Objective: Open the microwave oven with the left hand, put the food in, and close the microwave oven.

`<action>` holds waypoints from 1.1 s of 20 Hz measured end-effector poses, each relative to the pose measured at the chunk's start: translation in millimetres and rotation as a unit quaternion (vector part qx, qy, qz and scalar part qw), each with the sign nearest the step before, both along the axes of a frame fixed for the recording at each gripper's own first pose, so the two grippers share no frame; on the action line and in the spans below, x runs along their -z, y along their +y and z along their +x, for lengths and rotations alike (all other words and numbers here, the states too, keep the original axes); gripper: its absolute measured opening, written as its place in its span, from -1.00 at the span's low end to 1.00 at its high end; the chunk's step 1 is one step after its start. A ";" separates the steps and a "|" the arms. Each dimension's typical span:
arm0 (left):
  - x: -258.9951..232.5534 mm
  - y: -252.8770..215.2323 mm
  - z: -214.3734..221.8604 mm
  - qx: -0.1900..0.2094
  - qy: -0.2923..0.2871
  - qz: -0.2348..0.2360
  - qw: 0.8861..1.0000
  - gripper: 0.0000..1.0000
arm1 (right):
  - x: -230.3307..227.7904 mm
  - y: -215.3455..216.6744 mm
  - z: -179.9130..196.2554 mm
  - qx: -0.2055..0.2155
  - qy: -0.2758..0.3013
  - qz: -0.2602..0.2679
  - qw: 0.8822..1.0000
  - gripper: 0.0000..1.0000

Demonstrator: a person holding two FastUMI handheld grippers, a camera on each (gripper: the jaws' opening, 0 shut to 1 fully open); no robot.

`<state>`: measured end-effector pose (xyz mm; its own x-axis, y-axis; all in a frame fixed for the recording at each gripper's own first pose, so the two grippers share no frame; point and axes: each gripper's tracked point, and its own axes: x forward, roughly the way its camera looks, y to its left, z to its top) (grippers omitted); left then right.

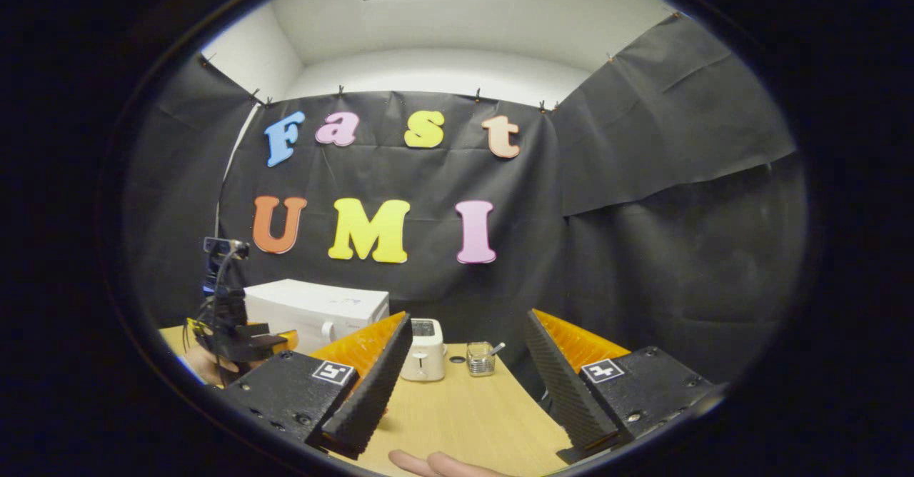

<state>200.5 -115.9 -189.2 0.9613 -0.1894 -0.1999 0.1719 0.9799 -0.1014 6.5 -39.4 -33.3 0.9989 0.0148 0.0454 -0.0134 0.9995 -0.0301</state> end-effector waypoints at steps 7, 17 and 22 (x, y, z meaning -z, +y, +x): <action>31.0 -39.1 50.5 0.023 -0.008 0.003 1.000 0.86 | 17.7 -16.7 13.6 0.001 0.011 -0.004 1.000 0.80; 54.0 -59.3 92.0 0.038 -0.023 -0.003 0.999 0.69 | 27.3 -44.9 9.6 0.007 -0.009 0.009 1.000 0.80; 60.7 -53.9 101.7 0.017 -0.015 0.023 0.999 -0.34 | 25.9 -54.2 3.3 0.014 -0.020 0.008 1.000 1.00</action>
